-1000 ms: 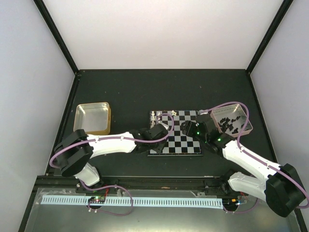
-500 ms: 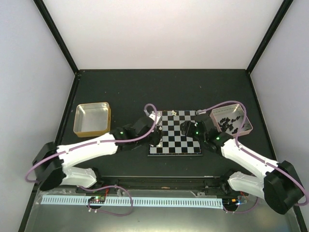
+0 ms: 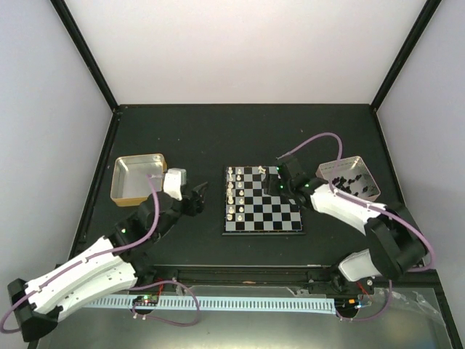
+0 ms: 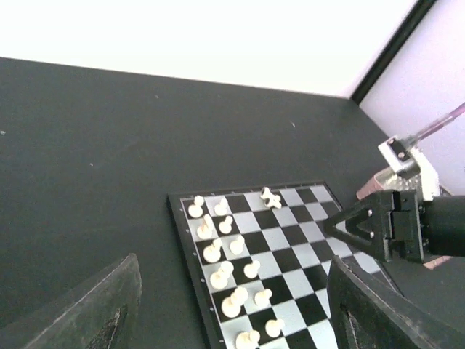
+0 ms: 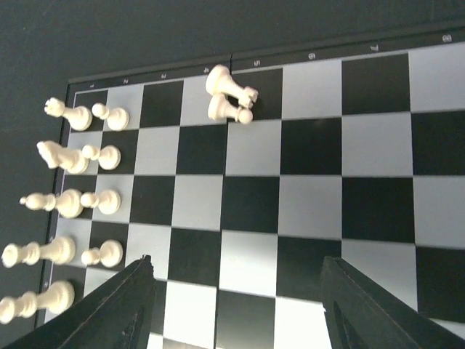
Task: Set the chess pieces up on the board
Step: Move the chess piece to the chessboard.
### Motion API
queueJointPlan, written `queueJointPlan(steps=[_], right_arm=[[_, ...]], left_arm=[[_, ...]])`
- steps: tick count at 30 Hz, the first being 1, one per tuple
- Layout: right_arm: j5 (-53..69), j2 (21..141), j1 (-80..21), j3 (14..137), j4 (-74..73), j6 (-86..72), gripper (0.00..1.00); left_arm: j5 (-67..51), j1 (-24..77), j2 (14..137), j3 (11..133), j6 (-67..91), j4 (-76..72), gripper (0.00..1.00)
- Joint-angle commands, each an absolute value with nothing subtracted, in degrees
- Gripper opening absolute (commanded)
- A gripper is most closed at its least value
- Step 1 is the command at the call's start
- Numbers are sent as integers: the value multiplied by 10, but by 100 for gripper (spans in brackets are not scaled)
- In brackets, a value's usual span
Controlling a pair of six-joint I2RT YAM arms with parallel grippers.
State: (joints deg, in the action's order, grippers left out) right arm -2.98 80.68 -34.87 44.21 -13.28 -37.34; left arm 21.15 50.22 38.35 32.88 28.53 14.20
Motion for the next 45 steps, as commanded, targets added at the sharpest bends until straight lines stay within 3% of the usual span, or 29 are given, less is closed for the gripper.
queueJointPlan(steps=[1,9,16,21,33,40,45], right_arm=[[-61,854,-347,489,-123,-336,63],[-119,976,-346,605,-151,-298,58],[-126,1065,-344,690,-172,-255,41],[-126,1118,-342,734,-208,-247,37],[-72,1099,-342,692,-245,-270,19],[-48,1063,-342,658,-244,-282,19],[-54,1069,-342,675,-238,-263,36]], left_arm=[[249,489,333,310,289,145,72],[229,472,336,308,297,165,73],[197,463,352,303,309,165,73],[186,460,354,297,315,163,73],[170,457,364,297,320,155,73],[162,455,372,298,322,153,73],[159,455,374,298,323,153,73]])
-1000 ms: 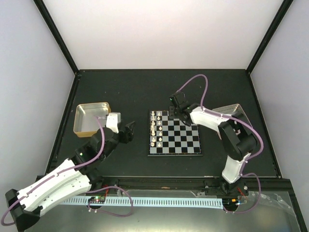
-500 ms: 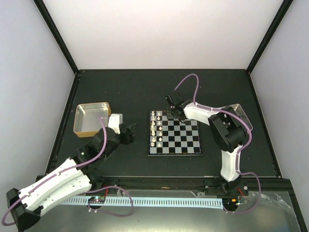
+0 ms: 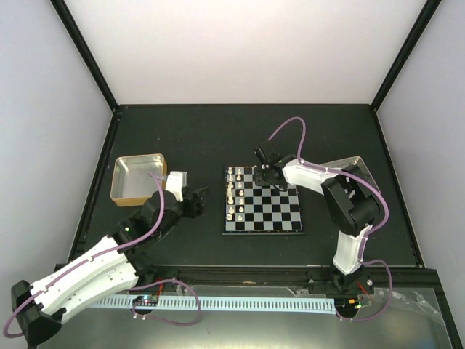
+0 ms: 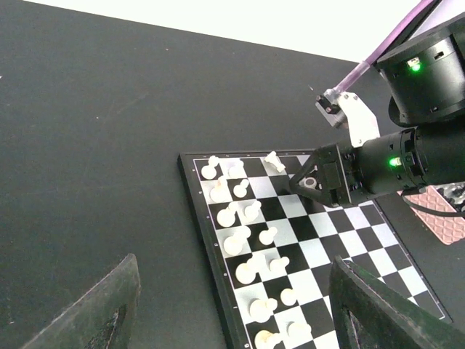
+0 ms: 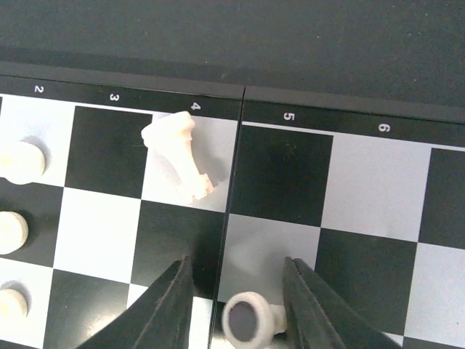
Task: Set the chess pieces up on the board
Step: Move the chess piece to the chessboard, then pick up the chess piece from the chessboard.
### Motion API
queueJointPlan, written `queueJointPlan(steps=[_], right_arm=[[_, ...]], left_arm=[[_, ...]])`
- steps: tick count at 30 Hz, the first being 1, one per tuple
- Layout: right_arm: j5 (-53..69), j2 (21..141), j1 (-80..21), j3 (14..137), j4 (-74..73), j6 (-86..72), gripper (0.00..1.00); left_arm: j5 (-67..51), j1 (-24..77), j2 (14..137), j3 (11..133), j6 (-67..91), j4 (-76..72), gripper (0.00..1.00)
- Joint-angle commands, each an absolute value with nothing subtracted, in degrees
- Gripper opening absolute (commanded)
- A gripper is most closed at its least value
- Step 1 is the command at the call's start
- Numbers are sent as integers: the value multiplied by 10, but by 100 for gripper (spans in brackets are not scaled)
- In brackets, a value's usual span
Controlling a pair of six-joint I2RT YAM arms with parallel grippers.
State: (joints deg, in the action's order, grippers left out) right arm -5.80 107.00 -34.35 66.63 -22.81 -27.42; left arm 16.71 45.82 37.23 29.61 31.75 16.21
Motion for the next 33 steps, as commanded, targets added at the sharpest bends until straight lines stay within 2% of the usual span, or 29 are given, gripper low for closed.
queueJointPlan(steps=[1,14,17,25,33], right_arm=[[-56,1076,-342,684,-234,-258,37],[-49,1149,-342,744,-227,-180,37],[-48,1154,-342,744,-219,-168,32],[-27,1145,-342,734,-201,-154,11],[9,1045,-342,659,-116,-178,10]], left_arm=[[159,455,374,298,323,153,73],[160,453,379,300,318,151,73],[158,453,385,302,318,149,73],[147,452,395,306,316,145,73],[119,452,401,301,330,130,73]])
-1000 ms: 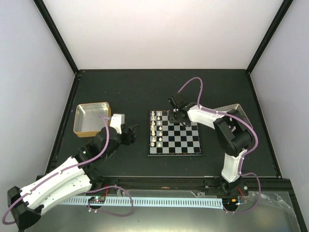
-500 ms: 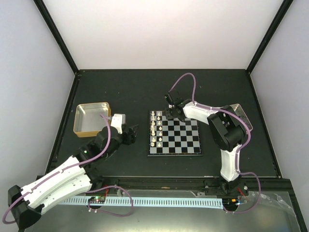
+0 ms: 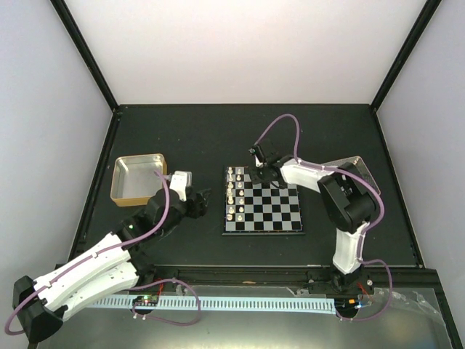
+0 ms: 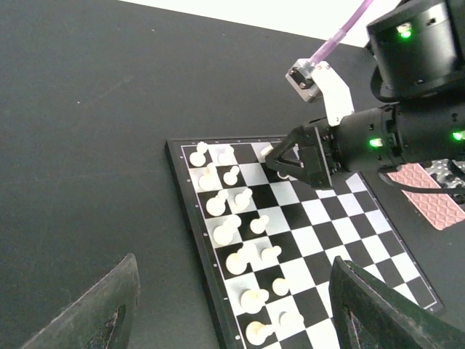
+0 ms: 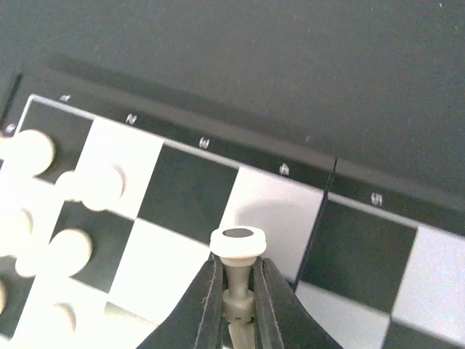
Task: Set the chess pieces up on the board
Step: Pick up the chess piece from the chessboard, then place the chess piece on the chessboard.
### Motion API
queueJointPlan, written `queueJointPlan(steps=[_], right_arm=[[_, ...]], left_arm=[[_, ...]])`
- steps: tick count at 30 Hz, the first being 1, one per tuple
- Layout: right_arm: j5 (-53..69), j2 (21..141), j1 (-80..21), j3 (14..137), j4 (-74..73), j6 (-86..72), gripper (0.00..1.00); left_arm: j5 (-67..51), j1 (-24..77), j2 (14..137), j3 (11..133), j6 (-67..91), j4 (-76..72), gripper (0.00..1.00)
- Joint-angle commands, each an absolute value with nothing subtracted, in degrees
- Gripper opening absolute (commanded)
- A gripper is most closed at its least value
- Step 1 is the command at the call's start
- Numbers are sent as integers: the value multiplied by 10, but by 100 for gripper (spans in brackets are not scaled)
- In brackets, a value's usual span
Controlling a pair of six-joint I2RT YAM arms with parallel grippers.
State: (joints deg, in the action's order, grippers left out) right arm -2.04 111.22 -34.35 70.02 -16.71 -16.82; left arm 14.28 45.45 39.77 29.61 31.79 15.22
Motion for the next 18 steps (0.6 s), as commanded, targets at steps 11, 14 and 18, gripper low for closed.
queueJointPlan(steps=[11,14,18], right_arm=[[241,826,-344,472,30,-139,11],[332,766,-352,427,66,-132,12],[398,697,-373,388,90,-121,13]], left_arm=[[-71,433,418,325,429,63,78],[-149,422,444,334,469,22,79],[-239,415,491,349,494,-16,80]])
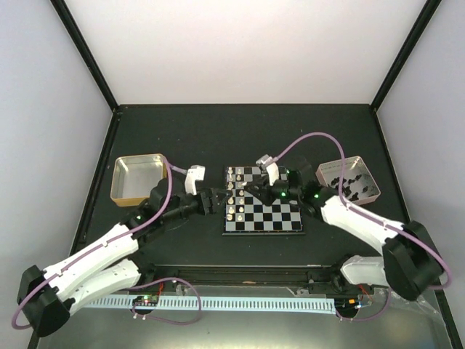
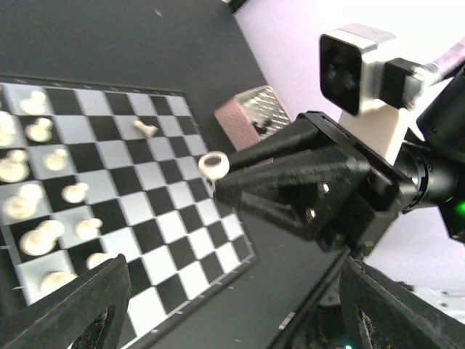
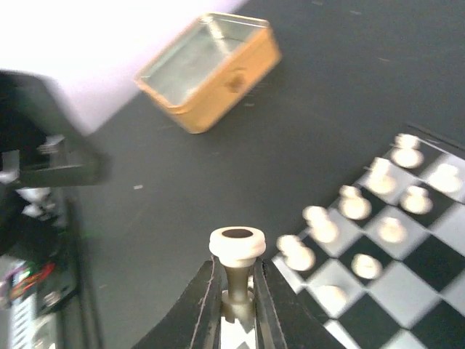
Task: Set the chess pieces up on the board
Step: Place the chess piece on the chessboard.
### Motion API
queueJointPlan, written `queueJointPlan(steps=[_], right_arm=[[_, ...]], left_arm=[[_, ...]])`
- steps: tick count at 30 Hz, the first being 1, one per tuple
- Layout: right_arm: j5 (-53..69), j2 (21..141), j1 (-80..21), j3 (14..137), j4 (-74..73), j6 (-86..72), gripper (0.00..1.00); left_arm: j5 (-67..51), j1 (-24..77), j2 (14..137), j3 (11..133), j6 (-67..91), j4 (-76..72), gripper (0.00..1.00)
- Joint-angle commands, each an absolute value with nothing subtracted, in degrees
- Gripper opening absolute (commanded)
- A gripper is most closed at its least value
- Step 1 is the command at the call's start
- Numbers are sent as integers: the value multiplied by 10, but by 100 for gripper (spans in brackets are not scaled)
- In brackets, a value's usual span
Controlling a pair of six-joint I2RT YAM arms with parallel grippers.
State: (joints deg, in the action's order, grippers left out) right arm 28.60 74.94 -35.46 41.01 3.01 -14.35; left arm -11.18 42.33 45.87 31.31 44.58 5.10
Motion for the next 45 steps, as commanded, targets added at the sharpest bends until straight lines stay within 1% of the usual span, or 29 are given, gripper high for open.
queueJointPlan(steps=[1,5,8,12,15,21,25,31,32,34,36,37,38,39,42,45], right_arm=[[404,684,-377,384,89,-117,13],[412,652,-393,388,55,-94,13],[408,639,-405,396,29,-74,13],[399,639,-414,404,2,-55,13],[388,640,-416,403,0,-53,13],[377,634,-418,403,5,-58,13],[366,629,-420,404,12,-65,13],[356,619,-421,401,21,-73,13],[353,616,-422,400,22,-80,15],[338,610,-421,405,14,-112,22],[330,597,-420,401,31,-169,32],[333,582,-420,386,64,-202,39],[332,557,-420,366,109,-243,49],[330,539,-419,342,157,-285,54],[290,496,-420,289,275,-415,62],[224,479,-420,253,339,-549,68]], left_arm=[[-254,414,502,356,493,-20,81],[-317,412,548,383,491,-19,81],[-350,411,576,402,500,-17,77],[-356,409,588,397,528,-45,61],[-348,408,589,395,538,-47,53],[-352,407,603,389,557,-48,41],[-367,407,617,391,563,-52,37],[-371,407,624,392,558,-50,16],[-370,407,624,391,557,-53,13],[-370,407,620,390,553,-68,10],[-368,408,611,387,550,-85,9],[-365,407,605,386,548,-91,9],[-360,407,597,385,547,-98,9],[-356,406,589,383,547,-105,9],[-348,404,564,381,553,-137,9],[-345,403,545,380,571,-174,9]])
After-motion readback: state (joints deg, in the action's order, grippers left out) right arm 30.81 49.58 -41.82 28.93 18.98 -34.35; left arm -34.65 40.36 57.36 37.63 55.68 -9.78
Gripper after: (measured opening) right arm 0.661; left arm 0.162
